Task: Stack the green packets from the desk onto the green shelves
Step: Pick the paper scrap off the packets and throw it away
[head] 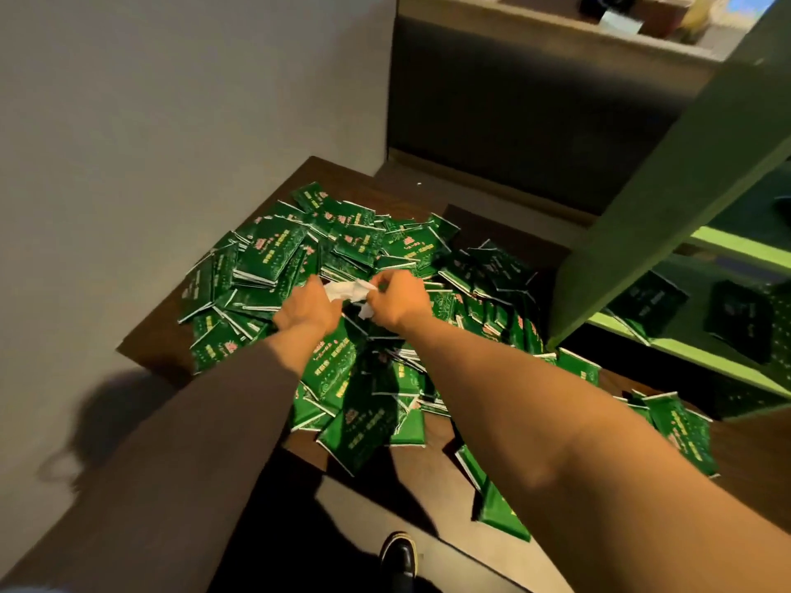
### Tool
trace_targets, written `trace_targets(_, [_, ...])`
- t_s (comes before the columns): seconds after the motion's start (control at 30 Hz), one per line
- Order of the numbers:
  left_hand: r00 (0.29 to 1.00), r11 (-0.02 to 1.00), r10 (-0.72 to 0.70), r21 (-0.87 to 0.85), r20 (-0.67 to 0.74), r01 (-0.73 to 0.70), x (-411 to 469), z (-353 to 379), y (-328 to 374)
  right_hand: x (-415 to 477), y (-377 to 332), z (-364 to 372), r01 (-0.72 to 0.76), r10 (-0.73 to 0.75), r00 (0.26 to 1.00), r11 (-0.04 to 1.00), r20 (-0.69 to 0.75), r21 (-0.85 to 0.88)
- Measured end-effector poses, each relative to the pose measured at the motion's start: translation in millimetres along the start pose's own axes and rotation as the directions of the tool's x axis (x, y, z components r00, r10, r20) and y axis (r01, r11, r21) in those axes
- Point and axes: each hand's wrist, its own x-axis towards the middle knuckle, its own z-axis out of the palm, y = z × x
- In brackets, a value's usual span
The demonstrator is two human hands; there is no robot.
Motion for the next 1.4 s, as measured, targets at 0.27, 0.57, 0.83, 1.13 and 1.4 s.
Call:
trace_targets(0.27, [0.996,0.939,0.066,-0.333,-0.062,-0.083,-7,-6,-3,2,-1,9,-0.094,0.091,0.995,0.988,0.035,0.124])
trace_targets(0.57, [0.991,0.699,0.092,-0.715,0.102,0.009,-54,-27,22,-27,-11,-3,-0.289,0.145,0.953,0.7,0.266,0.653])
trace_targets(0.83, [0.99,0.67,0.141,-0.736,-0.004,-0.098,-96,-20,70,-70,21,-45,-0.307,0.151,0.952,0.438,0.268,0.845])
trace_targets(1.13, [0.957,0.702,0.265,-0.657,-0.114,-0.273,-139,33,114,-93,103,-74,-0.242,0.18,0.965,0.337,0.19,0.91])
trace_targets(1.4, [0.872,0.509,0.283,-0.708,-0.4,-0.49,-149,111,135,-76,180,-77,0.026,0.027,0.999,0.338,-0.037,0.941])
